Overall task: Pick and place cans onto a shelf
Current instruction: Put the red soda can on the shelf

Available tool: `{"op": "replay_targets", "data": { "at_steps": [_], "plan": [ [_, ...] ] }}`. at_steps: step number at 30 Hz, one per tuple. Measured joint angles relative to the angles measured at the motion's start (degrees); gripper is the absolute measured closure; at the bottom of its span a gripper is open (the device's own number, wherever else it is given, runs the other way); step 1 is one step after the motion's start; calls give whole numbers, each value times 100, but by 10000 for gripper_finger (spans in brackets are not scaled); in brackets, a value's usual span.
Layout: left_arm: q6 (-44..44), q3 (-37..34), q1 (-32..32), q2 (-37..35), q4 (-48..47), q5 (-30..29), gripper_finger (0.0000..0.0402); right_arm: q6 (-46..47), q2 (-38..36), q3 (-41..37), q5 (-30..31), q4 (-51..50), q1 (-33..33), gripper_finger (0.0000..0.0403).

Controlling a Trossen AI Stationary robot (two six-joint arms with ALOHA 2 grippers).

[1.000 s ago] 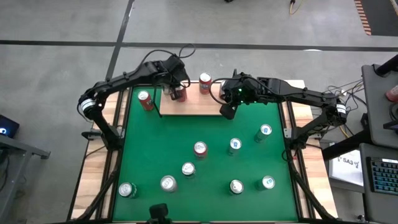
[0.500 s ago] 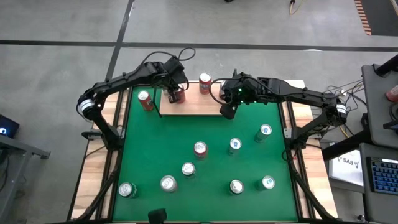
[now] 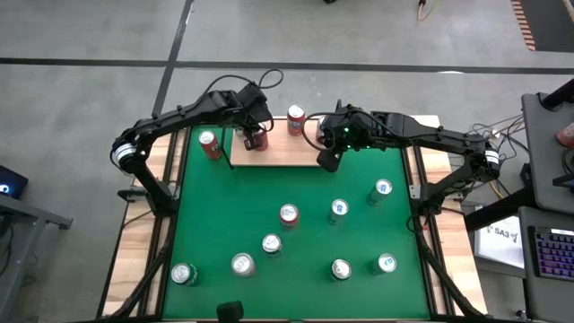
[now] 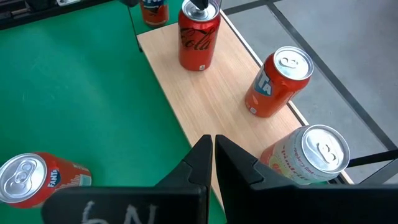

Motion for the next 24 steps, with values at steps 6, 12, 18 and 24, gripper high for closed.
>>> {"op": "replay_targets", "data": {
  "at_steps": [6, 12, 18, 24],
  "plan": [
    [28, -2, -7, 0, -44, 488, 402, -2, 0, 0, 0, -1, 0, 390],
    [-7, 7, -69, -18, -218, 544, 402, -2, 0, 0, 0, -2, 0, 390],
    [-91, 11, -76, -32, -388, 537, 402, 0, 0, 0, 0, -2, 0, 390],
    [-222, 11, -112, -45, -496, 511, 402, 2, 0, 0, 0, -2, 0, 390]
  ]
}}
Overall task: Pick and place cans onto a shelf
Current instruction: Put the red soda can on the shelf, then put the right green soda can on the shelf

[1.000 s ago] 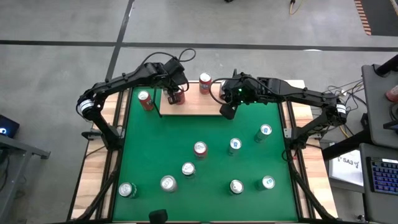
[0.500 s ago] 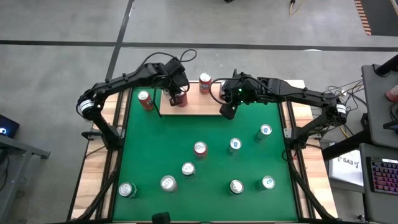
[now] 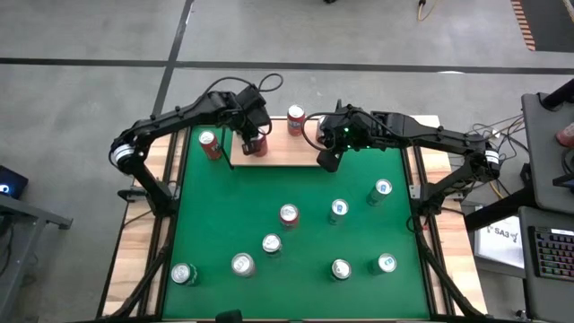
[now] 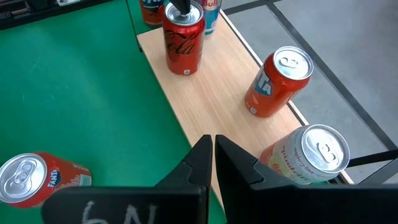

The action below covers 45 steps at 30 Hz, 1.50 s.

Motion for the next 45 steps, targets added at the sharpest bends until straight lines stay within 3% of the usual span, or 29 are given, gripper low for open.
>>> {"op": "replay_targets", "data": {
  "at_steps": [34, 45],
  "plan": [
    [-253, -20, -314, -186, -261, -2, 402, 2, 0, 0, 0, 0, 0, 390],
    [-272, -20, -366, -1033, 147, -3, 402, 198, 0, 0, 3, 0, 40, 390]
  ]
}}
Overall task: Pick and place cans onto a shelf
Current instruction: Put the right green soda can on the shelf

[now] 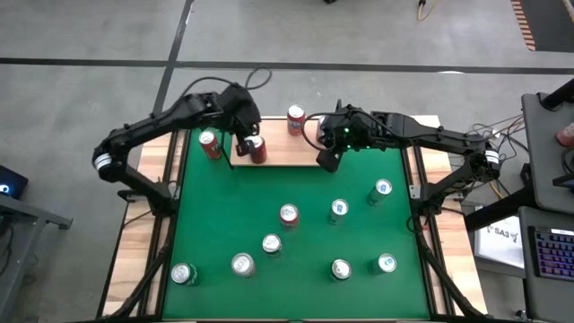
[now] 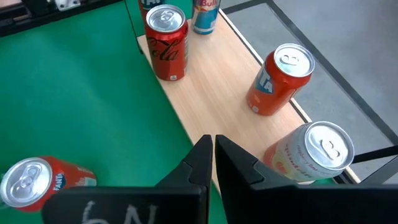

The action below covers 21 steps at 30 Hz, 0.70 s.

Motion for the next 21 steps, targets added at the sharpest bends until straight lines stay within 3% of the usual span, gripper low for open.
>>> {"op": "replay_targets", "data": {
  "at_steps": [4, 14, 21],
  "plan": [
    [-103, -282, -203, -510, 568, 48, 402, 136, 0, 0, -6, 0, 175, 390],
    [-579, -1998, -951, -2086, 2134, 64, 402, 606, -2, 0, -11, -2, 794, 390],
    [-942, -2953, -1067, -2868, 2789, 53, 402, 839, 31, -15, 270, 8, 960, 390]
  ]
}}
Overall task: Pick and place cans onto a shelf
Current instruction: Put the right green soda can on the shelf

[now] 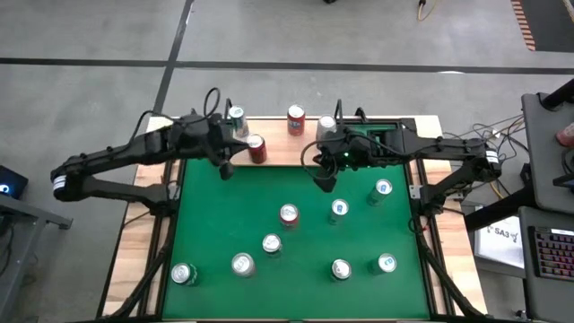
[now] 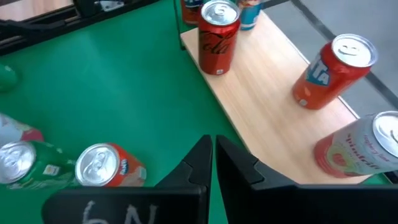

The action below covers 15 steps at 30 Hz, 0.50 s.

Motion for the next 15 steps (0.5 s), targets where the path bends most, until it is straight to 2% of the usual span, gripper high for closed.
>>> {"op": "replay_targets", "data": {
  "at_steps": [7, 15],
  "plan": [
    [-31, -344, 0, -373, 227, -54, 402, 165, 140, -20, 75, 55, 0, 390],
    [47, -378, 2, -350, 282, -57, 402, 542, 155, -20, 18, -55, -2, 390]
  ]
}}
